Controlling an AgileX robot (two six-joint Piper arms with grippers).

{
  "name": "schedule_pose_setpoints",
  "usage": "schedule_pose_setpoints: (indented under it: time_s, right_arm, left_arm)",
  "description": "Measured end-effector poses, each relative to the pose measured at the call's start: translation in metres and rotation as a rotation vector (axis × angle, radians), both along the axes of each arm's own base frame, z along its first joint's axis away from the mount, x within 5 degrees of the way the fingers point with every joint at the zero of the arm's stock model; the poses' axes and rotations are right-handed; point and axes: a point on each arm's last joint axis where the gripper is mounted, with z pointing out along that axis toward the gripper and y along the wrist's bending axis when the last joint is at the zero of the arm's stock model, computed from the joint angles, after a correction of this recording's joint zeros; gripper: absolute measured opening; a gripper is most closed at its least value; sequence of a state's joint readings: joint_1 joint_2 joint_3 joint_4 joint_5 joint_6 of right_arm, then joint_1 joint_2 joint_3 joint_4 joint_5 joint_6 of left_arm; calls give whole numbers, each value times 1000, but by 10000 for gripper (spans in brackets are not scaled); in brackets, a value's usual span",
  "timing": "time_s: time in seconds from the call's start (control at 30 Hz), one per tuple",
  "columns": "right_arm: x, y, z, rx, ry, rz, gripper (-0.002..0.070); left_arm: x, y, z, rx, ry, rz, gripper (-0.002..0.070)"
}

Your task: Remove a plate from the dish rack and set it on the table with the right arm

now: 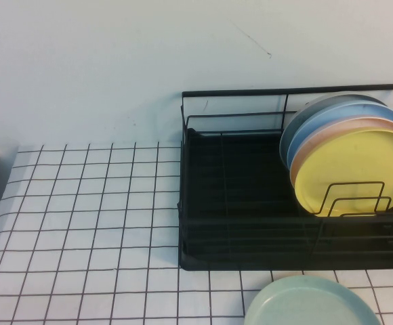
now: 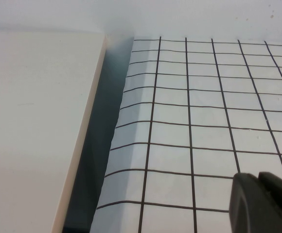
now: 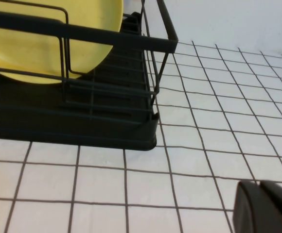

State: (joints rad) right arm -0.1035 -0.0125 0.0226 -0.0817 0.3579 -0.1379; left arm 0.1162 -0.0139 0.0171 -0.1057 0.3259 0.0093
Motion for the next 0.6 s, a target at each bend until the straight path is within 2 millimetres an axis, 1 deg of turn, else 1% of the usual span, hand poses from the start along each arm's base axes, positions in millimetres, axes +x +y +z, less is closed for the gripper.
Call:
schedule_pose_setpoints:
  time_s: [0.13,0.23,0.3,0.43,0.5,0.53,0.6]
  right_arm:
    - [0,1,0,27,-5,2,-2]
    - [1,5,0,143,-17,11,-2]
    - [1,11,1,305,-33,17,-2]
    - [2,23,4,724,-64,23,-2]
    - [2,27,8,902,-78,29,-2]
    - [3,28,10,972,-95,28,-2]
    - [4,28,14,1042,-135,20,-2]
  left_arm:
    - [0,0,0,0,0,0,-3]
    - [0,0,0,0,0,0,-3]
    - [0,0,0,0,0,0,-3]
    - [0,0,0,0,0,0,-3]
    - [0,0,0,0,0,0,-3]
    - [0,0,0,0,0,0,-3]
    - [0,0,0,0,0,0,-3]
